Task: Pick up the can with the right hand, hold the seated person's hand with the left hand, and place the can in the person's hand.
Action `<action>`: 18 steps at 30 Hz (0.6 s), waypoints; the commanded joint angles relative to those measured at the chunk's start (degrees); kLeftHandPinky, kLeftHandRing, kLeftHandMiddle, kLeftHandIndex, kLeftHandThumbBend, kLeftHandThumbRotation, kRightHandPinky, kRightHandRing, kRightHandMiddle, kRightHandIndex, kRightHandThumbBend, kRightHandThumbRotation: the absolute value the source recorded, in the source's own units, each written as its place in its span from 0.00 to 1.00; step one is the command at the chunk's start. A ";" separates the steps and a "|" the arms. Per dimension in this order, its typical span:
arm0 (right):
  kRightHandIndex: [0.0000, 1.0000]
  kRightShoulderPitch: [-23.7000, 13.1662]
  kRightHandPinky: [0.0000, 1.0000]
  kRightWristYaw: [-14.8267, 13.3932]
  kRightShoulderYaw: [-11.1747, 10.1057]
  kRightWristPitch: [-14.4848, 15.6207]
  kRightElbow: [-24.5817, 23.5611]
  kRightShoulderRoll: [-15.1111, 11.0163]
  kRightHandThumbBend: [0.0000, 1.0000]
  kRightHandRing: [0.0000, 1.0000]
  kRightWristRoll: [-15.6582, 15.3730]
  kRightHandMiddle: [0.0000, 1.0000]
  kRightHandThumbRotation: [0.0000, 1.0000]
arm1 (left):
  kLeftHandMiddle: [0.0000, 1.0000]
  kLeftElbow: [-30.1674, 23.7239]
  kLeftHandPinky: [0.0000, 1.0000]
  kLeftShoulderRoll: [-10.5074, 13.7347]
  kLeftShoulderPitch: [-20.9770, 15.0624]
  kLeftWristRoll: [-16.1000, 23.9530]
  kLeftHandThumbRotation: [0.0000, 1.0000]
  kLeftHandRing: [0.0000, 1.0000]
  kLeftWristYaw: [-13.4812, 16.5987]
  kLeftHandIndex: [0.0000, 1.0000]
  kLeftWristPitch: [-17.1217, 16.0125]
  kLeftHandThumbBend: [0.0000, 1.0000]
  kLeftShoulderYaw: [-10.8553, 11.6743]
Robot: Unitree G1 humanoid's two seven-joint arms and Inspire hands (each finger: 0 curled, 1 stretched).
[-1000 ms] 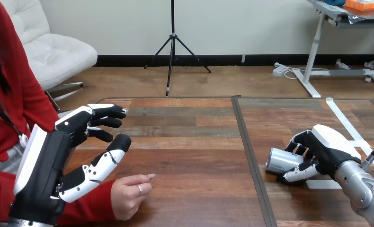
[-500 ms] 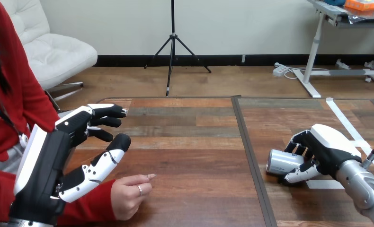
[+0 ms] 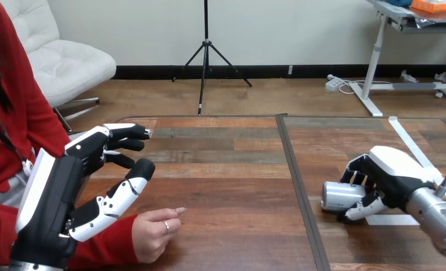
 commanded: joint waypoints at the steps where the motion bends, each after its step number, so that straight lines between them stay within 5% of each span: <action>1: 0.50 -2.86 0.40 -1.28 -0.02 -2.78 -5.76 -4.09 0.62 0.45 -0.66 0.52 0.00 | 0.72 0.52 0.58 1.02 -2.24 -1.40 0.51 0.70 -0.31 0.66 -0.95 0.49 -0.06; 18: 0.49 -3.48 0.41 0.61 -1.93 -5.69 -14.13 -9.06 0.63 0.46 -1.42 0.51 0.00 | 0.73 0.33 0.59 0.81 -2.27 -0.90 0.48 0.71 -0.52 0.67 -0.29 0.51 -1.03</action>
